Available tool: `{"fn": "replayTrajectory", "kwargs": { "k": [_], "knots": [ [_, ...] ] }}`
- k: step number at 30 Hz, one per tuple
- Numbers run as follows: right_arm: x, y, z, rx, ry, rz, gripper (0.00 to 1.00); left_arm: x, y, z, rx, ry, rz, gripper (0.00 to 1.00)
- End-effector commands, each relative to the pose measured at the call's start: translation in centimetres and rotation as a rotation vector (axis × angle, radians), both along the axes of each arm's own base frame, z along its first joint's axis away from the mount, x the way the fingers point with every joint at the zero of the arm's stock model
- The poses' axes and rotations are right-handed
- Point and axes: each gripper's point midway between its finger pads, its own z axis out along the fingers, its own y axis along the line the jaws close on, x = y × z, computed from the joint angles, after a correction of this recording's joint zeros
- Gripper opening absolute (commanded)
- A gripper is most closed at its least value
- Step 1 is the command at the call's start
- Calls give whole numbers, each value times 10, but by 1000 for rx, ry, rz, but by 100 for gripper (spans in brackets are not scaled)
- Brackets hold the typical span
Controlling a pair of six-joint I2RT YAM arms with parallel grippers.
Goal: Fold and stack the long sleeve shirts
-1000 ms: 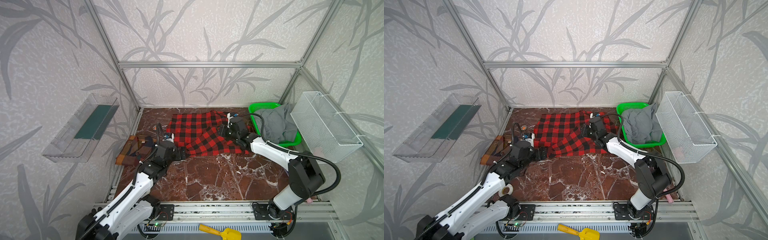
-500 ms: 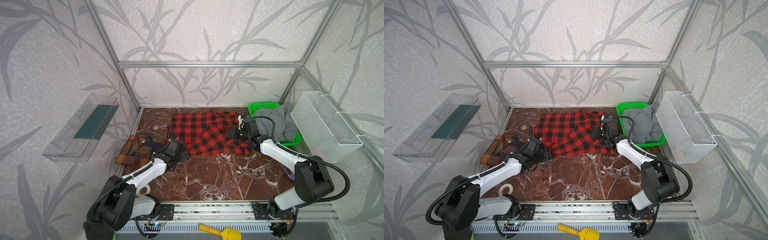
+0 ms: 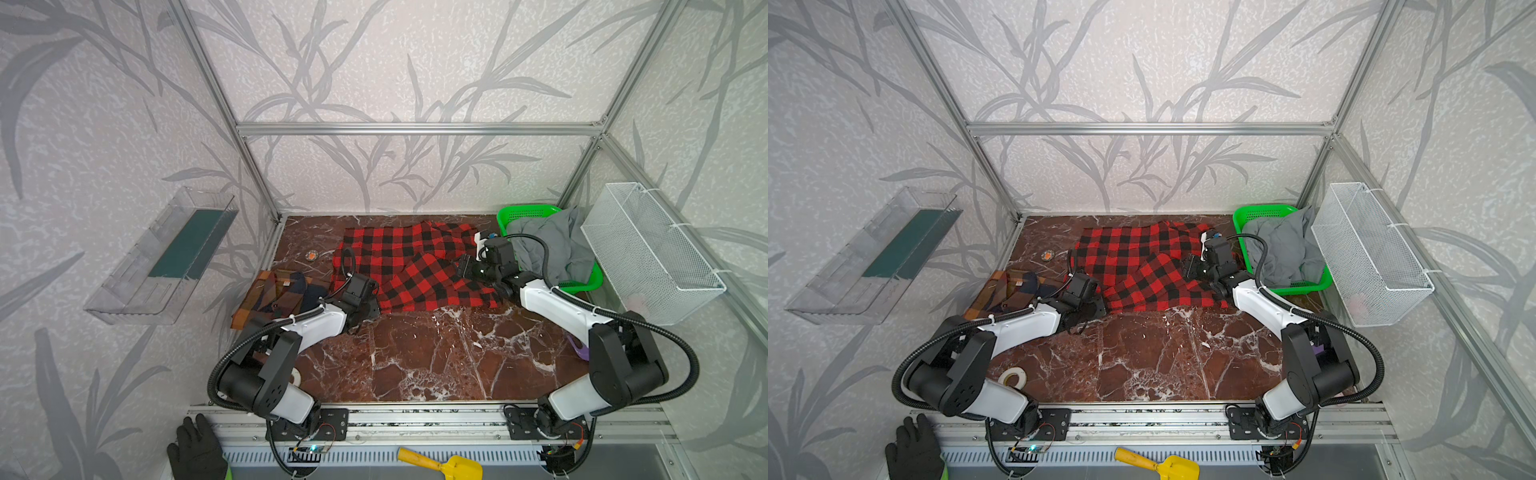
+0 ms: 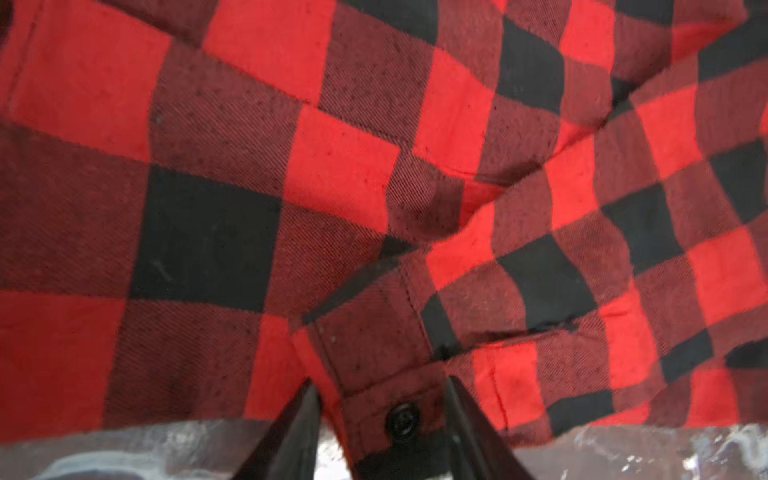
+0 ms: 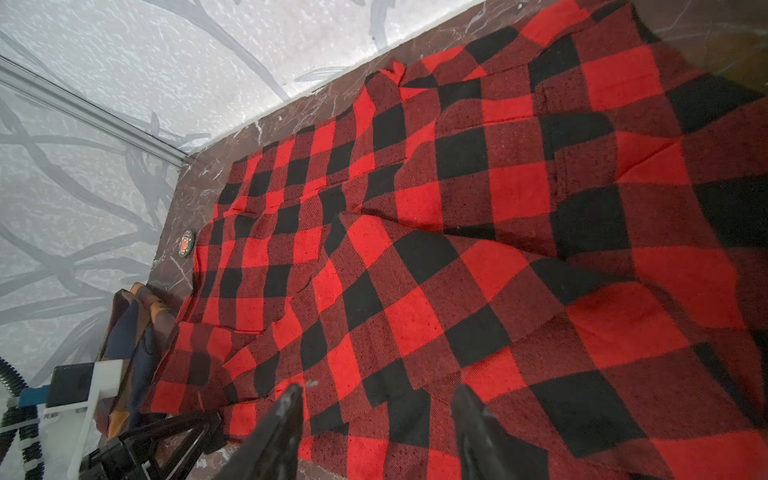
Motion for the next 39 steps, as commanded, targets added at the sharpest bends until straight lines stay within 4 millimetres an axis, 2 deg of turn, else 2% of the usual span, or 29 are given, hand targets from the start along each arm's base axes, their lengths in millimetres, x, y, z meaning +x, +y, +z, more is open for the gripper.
{"fn": "replayTrajectory", "kwargs": {
  "k": [1,3,9,14,21,26,33,36,39],
  "knots": [
    [-1,-1,10,13,-33,5,57,12,3,5,3,-29,39,39],
    [-1,-1,9,16,-32,6,58,13,3,6,6,-30,41,36],
    [-1,-3,7,21,-26,-2,58,16,5,10,15,-41,36,17],
    [-1,-6,-2,19,-1,-22,58,28,3,32,16,-103,18,0],
    [1,-22,-17,33,55,-85,57,55,1,87,76,-223,-33,0],
    [0,-30,-31,19,91,-118,57,71,8,121,114,-295,-43,0],
    [1,-37,-46,4,118,-149,57,85,28,144,55,-415,-44,0],
    [3,-40,-49,-1,123,-165,57,91,30,146,-8,-458,-62,0],
    [5,-41,-49,-3,124,-172,57,93,34,140,-50,-453,-48,0]
  ]
}}
